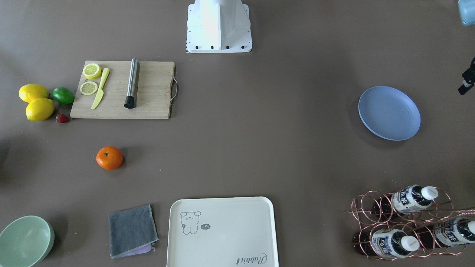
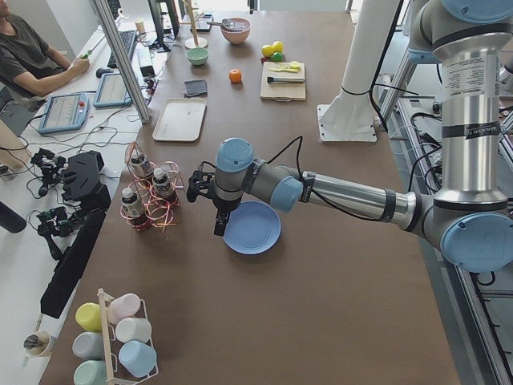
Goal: Pick orange to plate
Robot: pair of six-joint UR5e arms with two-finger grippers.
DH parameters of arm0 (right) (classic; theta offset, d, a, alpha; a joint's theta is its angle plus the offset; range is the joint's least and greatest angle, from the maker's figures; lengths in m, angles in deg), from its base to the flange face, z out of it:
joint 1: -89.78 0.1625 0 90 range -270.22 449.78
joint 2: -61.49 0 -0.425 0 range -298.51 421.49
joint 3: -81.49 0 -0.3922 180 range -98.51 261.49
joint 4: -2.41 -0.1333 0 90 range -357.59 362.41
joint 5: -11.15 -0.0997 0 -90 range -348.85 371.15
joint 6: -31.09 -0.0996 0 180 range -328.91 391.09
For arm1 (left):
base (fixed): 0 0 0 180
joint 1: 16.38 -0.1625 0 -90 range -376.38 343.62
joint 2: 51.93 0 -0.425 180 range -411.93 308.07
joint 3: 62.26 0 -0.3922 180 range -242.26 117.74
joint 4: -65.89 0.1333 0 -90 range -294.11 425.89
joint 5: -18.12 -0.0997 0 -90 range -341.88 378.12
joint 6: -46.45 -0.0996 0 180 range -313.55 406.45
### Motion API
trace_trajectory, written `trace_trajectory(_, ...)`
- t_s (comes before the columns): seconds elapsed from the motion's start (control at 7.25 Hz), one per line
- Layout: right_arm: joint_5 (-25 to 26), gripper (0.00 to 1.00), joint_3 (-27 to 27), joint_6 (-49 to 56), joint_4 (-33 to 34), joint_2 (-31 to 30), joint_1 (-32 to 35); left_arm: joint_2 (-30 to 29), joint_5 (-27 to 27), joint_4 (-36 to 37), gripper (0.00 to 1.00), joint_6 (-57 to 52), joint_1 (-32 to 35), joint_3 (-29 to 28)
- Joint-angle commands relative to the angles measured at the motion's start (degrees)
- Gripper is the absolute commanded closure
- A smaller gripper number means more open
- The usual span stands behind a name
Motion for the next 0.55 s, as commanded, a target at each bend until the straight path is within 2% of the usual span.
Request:
trace_trajectory(0.0, -0.07, 0.0, -0.05, 0.0, 0.0, -0.14, 0.01, 1.31, 0.0, -0.1, 0.02, 0.0, 0.13, 0.19)
trace_trajectory(0.14, -0.33, 0.0, 0.04, -0.09, 0.0, -0.14, 0.01, 1.67, 0.0, -1.58, 0.02, -0.09, 0.04, 0.11)
trace_trajectory(0.41, -0.42, 0.0, -0.05, -0.18, 0.0, -0.05, -0.08, 6.14, 0.0, -7.19, 0.02, -0.09, -0.31, -0.25)
